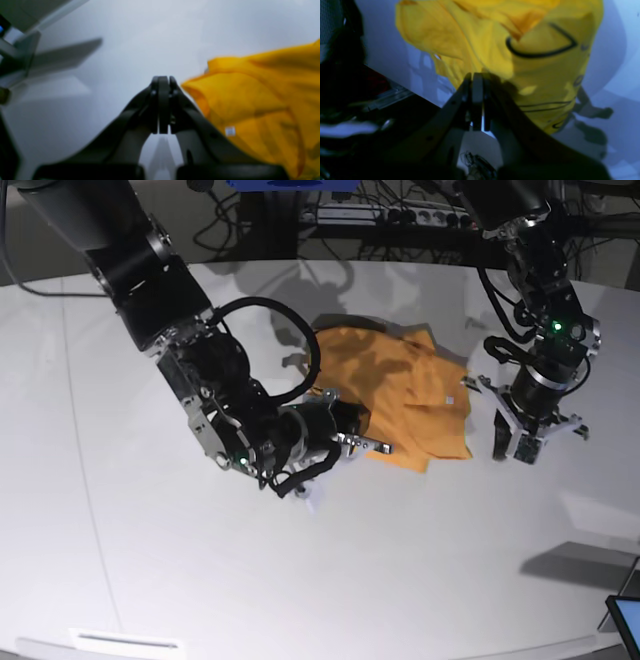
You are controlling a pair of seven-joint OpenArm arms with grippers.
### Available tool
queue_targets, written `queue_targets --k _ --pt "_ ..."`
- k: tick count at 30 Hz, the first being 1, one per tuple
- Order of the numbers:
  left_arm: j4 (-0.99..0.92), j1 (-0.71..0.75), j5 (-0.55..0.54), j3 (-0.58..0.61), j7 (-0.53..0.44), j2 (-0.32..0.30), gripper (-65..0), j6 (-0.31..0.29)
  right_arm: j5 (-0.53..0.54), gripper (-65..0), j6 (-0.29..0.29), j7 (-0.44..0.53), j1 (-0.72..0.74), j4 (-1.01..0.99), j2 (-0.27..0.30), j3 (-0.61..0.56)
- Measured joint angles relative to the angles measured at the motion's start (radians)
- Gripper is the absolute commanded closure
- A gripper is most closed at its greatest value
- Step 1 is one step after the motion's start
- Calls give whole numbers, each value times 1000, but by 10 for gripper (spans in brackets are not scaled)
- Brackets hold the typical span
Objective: Fold the T-shirt properly
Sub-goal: 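Lower the left gripper to the stack's opposite side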
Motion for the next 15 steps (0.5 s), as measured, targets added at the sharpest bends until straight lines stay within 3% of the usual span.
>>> queue_targets --k 7,15 --pt "-145 -34 -8 4 3 0 0 2 0 0 0 31 -7 0 0 0" --pt "-294 -87 2 85 -1 -3 0 1 3 0 0 31 -7 0 0 0"
